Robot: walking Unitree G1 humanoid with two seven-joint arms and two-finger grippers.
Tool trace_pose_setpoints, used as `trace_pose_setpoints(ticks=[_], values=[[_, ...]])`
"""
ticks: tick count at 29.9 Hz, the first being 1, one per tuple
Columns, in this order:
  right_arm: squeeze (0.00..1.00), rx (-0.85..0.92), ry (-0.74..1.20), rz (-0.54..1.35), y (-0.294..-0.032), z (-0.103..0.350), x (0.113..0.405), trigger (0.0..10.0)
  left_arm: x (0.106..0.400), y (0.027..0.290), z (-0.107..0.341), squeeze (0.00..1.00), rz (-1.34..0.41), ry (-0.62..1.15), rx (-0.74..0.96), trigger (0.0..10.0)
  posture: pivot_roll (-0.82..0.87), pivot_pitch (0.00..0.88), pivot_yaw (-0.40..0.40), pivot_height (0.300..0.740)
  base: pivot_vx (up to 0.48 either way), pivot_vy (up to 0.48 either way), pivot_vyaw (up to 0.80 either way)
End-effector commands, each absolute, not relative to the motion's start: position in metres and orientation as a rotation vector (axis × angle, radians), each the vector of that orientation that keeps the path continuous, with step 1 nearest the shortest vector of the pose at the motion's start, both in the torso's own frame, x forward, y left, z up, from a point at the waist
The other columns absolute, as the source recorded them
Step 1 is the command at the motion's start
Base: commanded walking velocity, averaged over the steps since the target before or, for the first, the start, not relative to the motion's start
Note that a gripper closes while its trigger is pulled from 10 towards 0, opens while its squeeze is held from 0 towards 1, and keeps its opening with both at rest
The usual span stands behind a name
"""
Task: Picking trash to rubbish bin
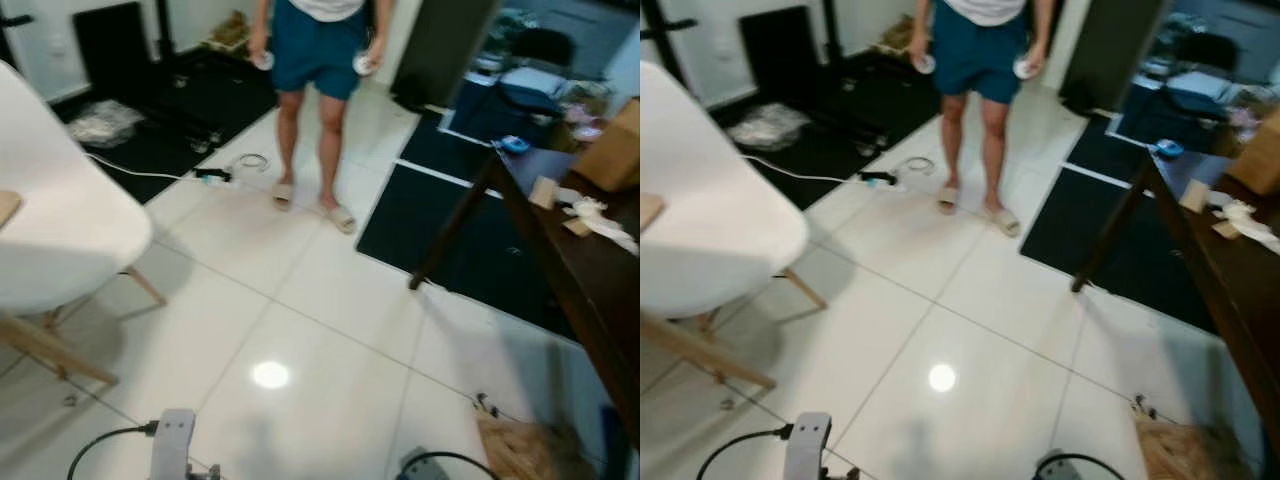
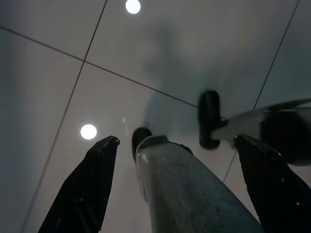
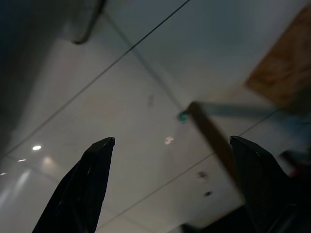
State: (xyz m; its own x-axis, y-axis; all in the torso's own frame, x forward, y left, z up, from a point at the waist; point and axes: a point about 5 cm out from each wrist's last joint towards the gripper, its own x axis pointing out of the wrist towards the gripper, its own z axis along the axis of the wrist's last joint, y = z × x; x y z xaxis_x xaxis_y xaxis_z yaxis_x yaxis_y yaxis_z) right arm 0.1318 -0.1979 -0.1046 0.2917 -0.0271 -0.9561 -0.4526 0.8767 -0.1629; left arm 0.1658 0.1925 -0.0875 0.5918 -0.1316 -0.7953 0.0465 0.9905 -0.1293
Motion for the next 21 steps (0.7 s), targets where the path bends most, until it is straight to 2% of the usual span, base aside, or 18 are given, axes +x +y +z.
trace_pose_setpoints(ticks=[1, 6, 10, 21], values=[[0.00, -0.468, 1.256, 0.295, -0.198, -0.104, 0.133, 10.0, 0.163, 0.191, -0.089, 0.00, -0.108, 0.948, -0.101, 10.0, 0.20, 0.097, -0.073, 0.740, 0.000, 0.000, -0.78], [0.00, -0.462, 1.244, 0.301, -0.191, -0.104, 0.137, 10.0, 0.162, 0.191, -0.089, 0.00, -0.108, 0.948, -0.102, 10.0, 0.19, 0.098, -0.072, 0.740, 0.000, 0.000, -0.63], [0.00, -0.461, 1.235, 0.317, -0.182, -0.104, 0.139, 10.0, 0.162, 0.192, -0.089, 0.00, -0.105, 0.948, -0.106, 10.0, 0.20, 0.101, -0.073, 0.740, 0.000, 0.000, 0.00], [0.00, -0.490, 1.236, 0.345, -0.180, -0.105, 0.137, 10.0, 0.162, 0.192, -0.089, 0.00, -0.095, 0.950, -0.120, 10.0, 0.20, 0.102, -0.097, 0.740, 0.000, 0.000, 0.00]])
